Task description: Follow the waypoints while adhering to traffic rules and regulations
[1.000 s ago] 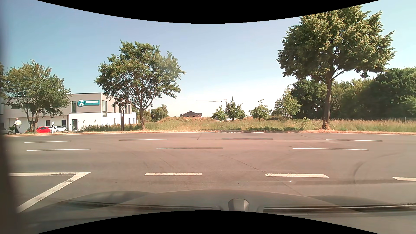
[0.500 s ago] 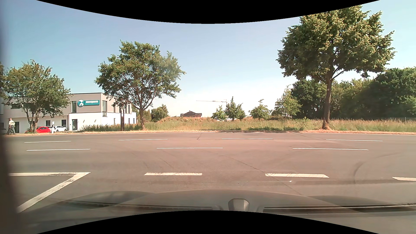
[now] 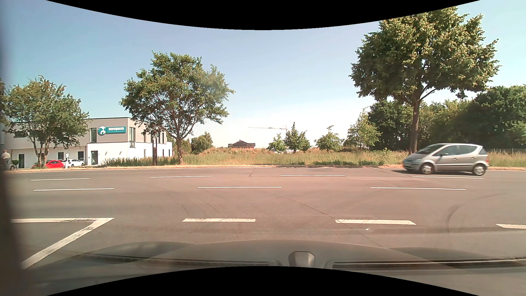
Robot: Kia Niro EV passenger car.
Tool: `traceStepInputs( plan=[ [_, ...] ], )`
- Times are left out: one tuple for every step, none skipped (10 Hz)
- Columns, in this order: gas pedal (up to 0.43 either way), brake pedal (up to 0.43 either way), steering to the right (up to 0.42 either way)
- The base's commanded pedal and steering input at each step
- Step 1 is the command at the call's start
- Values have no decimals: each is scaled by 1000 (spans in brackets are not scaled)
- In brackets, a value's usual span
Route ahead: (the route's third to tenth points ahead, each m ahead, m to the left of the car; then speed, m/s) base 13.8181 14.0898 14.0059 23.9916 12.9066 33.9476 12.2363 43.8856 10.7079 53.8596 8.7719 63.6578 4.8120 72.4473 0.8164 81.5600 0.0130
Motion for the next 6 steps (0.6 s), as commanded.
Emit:
traceStepInputs(
  plan=[
    [0, 213, 19],
    [0, 213, 19],
    [0, 207, 20],
    [0, 213, 19],
    [0, 207, 19],
    [0, 213, 19]
  ],
)
